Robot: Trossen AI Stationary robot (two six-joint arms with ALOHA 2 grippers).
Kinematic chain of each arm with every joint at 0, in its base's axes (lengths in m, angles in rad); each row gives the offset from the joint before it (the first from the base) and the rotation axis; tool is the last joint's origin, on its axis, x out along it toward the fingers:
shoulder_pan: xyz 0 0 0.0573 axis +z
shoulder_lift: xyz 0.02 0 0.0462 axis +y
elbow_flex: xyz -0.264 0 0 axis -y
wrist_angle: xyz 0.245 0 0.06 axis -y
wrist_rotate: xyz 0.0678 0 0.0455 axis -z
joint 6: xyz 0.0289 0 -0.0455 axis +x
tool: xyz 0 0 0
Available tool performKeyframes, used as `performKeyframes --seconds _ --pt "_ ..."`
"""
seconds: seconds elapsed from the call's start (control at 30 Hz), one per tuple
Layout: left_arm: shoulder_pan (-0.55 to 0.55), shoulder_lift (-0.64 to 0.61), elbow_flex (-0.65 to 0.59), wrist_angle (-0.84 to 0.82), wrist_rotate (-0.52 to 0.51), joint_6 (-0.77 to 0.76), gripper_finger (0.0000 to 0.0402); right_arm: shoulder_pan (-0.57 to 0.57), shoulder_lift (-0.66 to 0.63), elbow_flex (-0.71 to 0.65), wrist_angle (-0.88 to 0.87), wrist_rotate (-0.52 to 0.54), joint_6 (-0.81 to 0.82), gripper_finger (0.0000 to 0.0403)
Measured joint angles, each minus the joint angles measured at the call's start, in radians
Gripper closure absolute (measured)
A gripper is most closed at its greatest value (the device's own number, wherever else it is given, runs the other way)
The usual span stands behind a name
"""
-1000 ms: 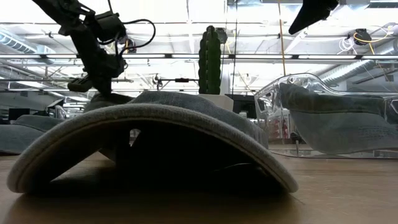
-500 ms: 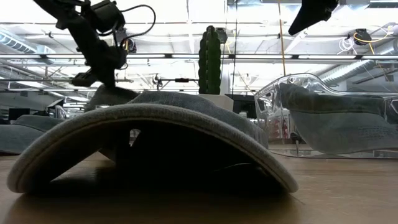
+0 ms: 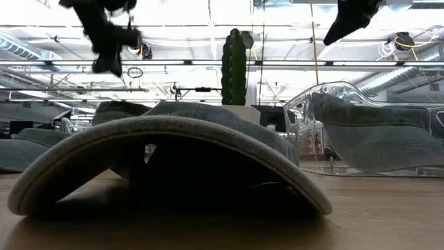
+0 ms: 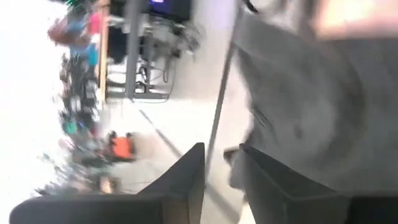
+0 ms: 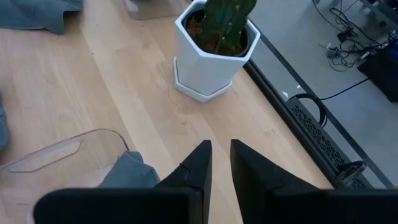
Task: Pick & Place hat
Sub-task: Put the right black cap into the top transparent bin
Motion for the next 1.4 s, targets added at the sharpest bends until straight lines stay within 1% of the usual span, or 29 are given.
performKeyframes --seconds 0.07,0.1,0.17,0.23,0.3,0.33,0.37,0.4,0.47,0.53,0.67,0.77,0.87,0.97,1.1,1.17,1.23,1.4 --pt "0.014 -0.006 0.085 -0.048 0.064 -0.182 0.0283 0.000 0.000 0.000 0.000 -0.001 0.003 0.0358" --pt "0.029 -0.006 0.133 -0.073 0.132 -0.297 0.0281 0.000 0.000 0.000 0.001 -0.001 0.004 0.0358" --pt "0.082 0.009 0.221 -0.136 0.329 -0.532 0.0277 0.000 -0.001 0.000 0.003 -0.001 0.004 0.0358" --pt "0.148 0.046 0.298 -0.199 0.566 -0.720 0.0277 0.000 0.000 0.000 0.017 -0.001 0.004 0.0358" --pt "0.208 0.097 0.359 -0.253 0.781 -0.838 0.0279 0.000 0.000 0.000 0.031 -0.002 0.001 0.0358" --pt "0.230 0.124 0.385 -0.284 0.865 -0.879 0.0279 0.000 0.000 0.000 0.038 -0.001 -0.001 0.0358" --pt "0.245 0.152 0.411 -0.305 0.923 -0.907 0.0279 0.000 0.000 0.000 0.046 -0.002 -0.010 0.0358" --pt "0.253 0.181 0.440 -0.323 0.956 -0.923 0.0279 0.000 0.000 0.000 0.052 -0.002 -0.024 0.0358" --pt "0.255 0.239 0.489 -0.358 0.964 -0.923 0.0279 0.000 0.000 0.000 0.067 -0.002 -0.050 0.0358" --pt "0.255 0.301 0.526 -0.404 0.945 -0.888 0.0276 0.000 0.000 0.000 0.077 -0.002 -0.057 0.0358" --pt "0.255 0.427 0.583 -0.496 0.938 -0.836 0.0251 0.001 0.000 0.000 0.078 -0.002 -0.043 0.0358" --pt "0.255 0.503 0.597 -0.569 0.912 -0.774 0.0216 0.003 0.000 0.000 0.079 -0.003 -0.002 0.0358" --pt "0.254 0.551 0.598 -0.616 0.822 -0.738 0.0173 0.003 0.000 0.000 0.079 -0.033 0.044 0.0358" --pt "0.255 0.572 0.598 -0.611 0.747 -0.706 0.0129 0.004 0.000 0.000 0.079 -0.085 0.069 0.0358" --pt "0.256 0.568 0.600 -0.564 0.721 -0.698 0.0088 0.004 0.000 0.000 0.079 -0.132 0.081 0.0358" --pt "0.257 0.568 0.600 -0.549 0.716 -0.698 0.0080 0.004 0.000 0.000 0.079 -0.132 0.079 0.0358" --pt "0.261 0.578 0.600 -0.533 0.707 -0.689 0.0081 0.003 0.000 0.000 0.079 -0.131 0.073 0.0358" --pt "0.256 0.651 0.599 -0.536 0.668 -0.672 0.0106 0.002 0.000 0.000 0.079 -0.129 0.046 0.0358"
